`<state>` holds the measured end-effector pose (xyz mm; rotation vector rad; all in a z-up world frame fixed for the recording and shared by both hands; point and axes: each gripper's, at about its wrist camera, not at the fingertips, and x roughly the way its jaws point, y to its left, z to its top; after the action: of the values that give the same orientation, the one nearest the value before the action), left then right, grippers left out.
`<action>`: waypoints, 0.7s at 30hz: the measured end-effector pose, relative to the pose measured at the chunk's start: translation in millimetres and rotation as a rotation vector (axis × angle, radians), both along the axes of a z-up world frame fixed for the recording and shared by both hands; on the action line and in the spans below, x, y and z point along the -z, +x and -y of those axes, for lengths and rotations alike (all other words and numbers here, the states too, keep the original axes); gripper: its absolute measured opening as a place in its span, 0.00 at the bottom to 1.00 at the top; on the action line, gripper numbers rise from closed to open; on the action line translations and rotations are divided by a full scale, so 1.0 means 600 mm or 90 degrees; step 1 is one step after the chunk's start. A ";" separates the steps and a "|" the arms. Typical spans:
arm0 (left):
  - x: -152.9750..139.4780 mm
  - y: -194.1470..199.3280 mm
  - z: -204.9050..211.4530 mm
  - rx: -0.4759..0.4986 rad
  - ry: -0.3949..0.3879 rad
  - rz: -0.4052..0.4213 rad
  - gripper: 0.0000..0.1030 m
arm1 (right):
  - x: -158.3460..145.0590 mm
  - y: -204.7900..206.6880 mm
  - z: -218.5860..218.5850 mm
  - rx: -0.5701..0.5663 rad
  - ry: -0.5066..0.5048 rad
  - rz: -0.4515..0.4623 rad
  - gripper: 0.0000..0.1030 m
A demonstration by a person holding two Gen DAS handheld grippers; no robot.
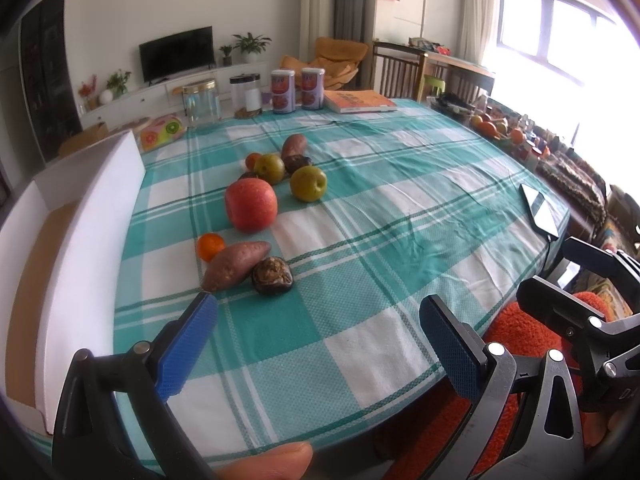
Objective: Organize fruits
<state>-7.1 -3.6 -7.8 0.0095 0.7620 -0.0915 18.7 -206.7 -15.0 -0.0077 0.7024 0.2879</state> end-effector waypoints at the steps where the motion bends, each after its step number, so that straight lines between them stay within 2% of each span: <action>1: 0.000 0.000 0.000 0.000 0.000 0.000 0.99 | 0.000 0.000 0.000 0.001 0.000 0.001 1.00; 21: 0.000 0.001 -0.001 0.000 -0.001 -0.002 0.99 | 0.000 -0.001 -0.002 0.000 0.000 0.001 1.00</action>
<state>-6.5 -2.7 -7.7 0.0076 0.7644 -0.0926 18.2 -205.6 -15.1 -0.0074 0.7004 0.2878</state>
